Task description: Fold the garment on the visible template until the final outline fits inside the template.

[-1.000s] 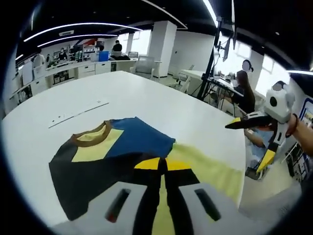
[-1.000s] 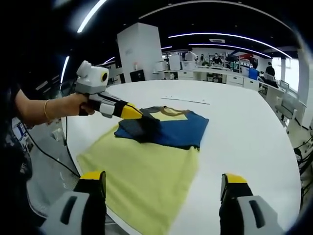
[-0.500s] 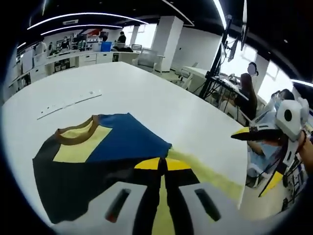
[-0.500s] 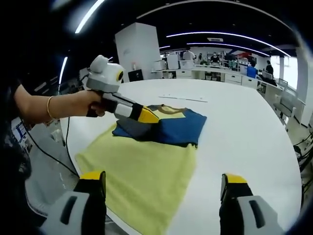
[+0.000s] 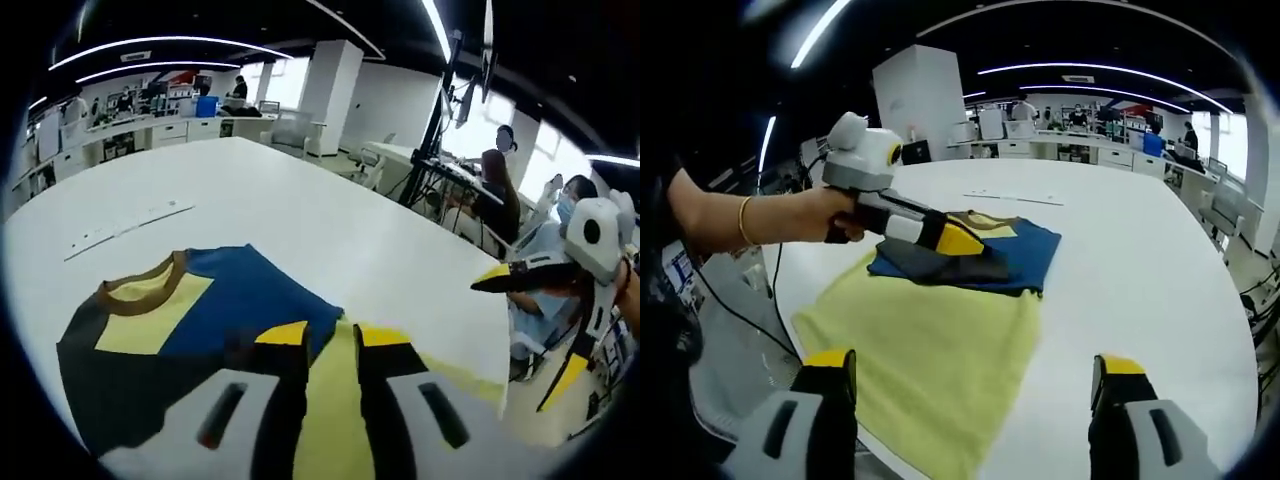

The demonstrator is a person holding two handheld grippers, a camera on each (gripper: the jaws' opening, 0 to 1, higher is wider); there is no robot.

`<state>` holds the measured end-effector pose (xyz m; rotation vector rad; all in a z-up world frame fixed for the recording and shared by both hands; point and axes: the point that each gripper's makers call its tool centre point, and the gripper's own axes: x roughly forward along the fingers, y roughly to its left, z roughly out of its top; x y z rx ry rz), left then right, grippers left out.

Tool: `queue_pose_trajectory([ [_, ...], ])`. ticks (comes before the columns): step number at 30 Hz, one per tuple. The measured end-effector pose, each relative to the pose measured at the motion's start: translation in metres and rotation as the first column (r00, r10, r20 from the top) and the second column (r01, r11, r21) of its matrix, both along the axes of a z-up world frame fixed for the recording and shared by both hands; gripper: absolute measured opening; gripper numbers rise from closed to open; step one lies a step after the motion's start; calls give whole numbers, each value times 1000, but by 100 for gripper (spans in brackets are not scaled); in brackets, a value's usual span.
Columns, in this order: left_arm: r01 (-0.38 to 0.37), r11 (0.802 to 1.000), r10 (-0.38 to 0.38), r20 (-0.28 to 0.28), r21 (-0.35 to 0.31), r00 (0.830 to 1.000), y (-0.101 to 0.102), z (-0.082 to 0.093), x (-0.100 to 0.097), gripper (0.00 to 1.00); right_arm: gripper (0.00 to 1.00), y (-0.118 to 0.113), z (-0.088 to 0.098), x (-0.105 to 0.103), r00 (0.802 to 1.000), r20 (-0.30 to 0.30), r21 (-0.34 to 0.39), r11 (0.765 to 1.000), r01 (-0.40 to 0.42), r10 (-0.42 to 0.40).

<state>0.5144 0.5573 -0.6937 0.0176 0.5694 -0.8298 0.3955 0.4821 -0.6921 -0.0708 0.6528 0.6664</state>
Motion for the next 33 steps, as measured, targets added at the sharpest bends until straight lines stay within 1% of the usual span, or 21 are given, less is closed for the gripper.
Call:
queue_pose_trajectory([
  [5, 0, 1000, -1, 29, 30, 1000, 10, -4, -2, 34, 99, 3, 0, 1, 1000, 0, 1, 1000, -7, 7],
  [10, -43, 997, 41, 30, 58, 999, 31, -10, 2, 40, 99, 6, 0, 0, 1000, -1, 1, 1000, -14, 14],
  [14, -91, 994, 90, 21, 67, 996, 48, -14, 11, 40, 99, 6, -3, -1, 1000, -6, -14, 1000, -21, 21],
  [17, -111, 991, 110, 27, 69, 994, 54, -15, 17, 39, 99, 7, -2, -1, 1000, -5, -7, 1000, -22, 22],
  [21, -133, 989, 131, 26, 71, 991, 57, -18, 28, 37, 99, 8, 0, -1, 999, 3, -2, 999, -33, 33],
  [26, -143, 986, 143, 12, 84, 990, 58, -29, 38, 34, 100, 11, 8, -1, 999, 26, 27, 999, -44, 43],
  [30, -143, 984, 145, -15, 102, 989, 59, -40, 42, 30, 100, 12, 12, -1, 998, 39, 40, 998, -51, 50],
  [33, -159, 983, 163, -47, 88, 985, 60, -49, 48, 28, 100, 12, 14, 0, 998, 44, 42, 998, -56, 54],
])
